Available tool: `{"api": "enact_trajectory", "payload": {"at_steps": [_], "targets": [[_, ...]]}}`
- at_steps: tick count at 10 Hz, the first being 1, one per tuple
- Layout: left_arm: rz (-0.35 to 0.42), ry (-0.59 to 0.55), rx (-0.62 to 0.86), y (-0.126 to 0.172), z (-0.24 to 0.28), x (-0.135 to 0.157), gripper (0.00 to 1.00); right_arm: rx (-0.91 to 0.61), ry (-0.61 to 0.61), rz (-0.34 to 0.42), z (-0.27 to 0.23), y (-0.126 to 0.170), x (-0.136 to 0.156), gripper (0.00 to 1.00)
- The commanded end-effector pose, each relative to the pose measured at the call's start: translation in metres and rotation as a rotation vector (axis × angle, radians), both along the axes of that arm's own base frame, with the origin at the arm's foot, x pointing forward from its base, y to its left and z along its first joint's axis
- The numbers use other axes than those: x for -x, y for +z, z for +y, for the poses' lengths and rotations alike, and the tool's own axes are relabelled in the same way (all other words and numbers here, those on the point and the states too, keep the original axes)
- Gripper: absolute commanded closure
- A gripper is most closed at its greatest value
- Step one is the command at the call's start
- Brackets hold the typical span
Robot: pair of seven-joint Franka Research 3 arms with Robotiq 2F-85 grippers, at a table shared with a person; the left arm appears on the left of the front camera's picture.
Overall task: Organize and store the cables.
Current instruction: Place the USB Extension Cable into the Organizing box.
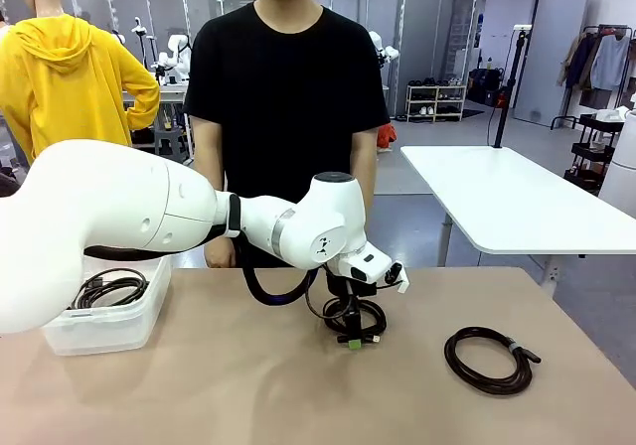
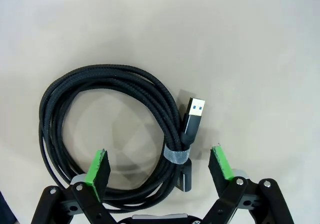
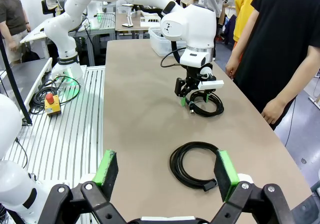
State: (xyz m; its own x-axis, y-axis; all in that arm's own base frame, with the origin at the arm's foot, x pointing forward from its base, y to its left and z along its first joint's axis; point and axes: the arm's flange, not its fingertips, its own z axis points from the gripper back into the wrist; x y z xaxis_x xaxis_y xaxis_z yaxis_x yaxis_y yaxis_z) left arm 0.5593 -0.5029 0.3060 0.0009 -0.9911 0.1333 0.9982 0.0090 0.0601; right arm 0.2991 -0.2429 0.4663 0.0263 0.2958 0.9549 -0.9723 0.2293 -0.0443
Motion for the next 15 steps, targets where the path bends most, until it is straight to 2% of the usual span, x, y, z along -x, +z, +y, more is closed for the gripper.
{"api": "enact_trajectory", "payload": {"at_steps": [1, 2, 3, 5, 6, 7, 9, 10, 11, 13, 15], "targets": [[0.003, -0.013, -0.002, 0.005, -0.003, 0.0, 0.42, -0.004, 0.0, -0.005, 0.0, 0.001, 0.001, 0.01], [0.014, -0.011, -0.006, 0.004, -0.003, 0.0, 0.6, -0.004, 0.0, -0.005, 0.0, 0.001, 0.001, 0.01], [0.017, -0.008, -0.002, 0.005, -0.002, 0.0, 1.0, -0.004, 0.0, -0.005, 0.0, 0.001, 0.001, 0.01], [0.025, -0.017, 0.012, 0.006, -0.002, 0.0, 1.0, -0.004, 0.0, -0.005, 0.0, 0.001, 0.001, 0.01], [0.017, -0.028, 0.011, 0.007, -0.003, 0.0, 0.86, -0.004, 0.0, -0.005, 0.0, 0.001, 0.001, 0.01], [0.019, -0.035, 0.012, 0.008, -0.003, 0.001, 0.96, -0.004, 0.0, -0.005, 0.0, 0.001, 0.001, 0.01], [0.015, -0.046, 0.012, 0.023, 0.0, 0.004, 1.0, -0.004, 0.0, -0.005, 0.0, 0.001, 0.001, 0.01], [0.017, -0.052, 0.027, 0.038, 0.001, 0.005, 1.0, -0.004, 0.0, -0.005, 0.0, 0.001, 0.001, 0.01], [0.006, -0.085, 0.013, 0.063, 0.004, 0.008, 0.93, -0.004, 0.0, -0.005, 0.0, 0.001, 0.001, 0.01], [-0.024, -0.16, 0.038, 0.119, 0.018, 0.02, 0.93, -0.004, 0.0, -0.005, 0.0, 0.001, 0.001, 0.01], [-0.056, -0.235, 0.045, 0.17, 0.054, 0.036, 0.93, -0.004, 0.0, -0.005, 0.0, 0.001, 0.001, 0.01]]}}
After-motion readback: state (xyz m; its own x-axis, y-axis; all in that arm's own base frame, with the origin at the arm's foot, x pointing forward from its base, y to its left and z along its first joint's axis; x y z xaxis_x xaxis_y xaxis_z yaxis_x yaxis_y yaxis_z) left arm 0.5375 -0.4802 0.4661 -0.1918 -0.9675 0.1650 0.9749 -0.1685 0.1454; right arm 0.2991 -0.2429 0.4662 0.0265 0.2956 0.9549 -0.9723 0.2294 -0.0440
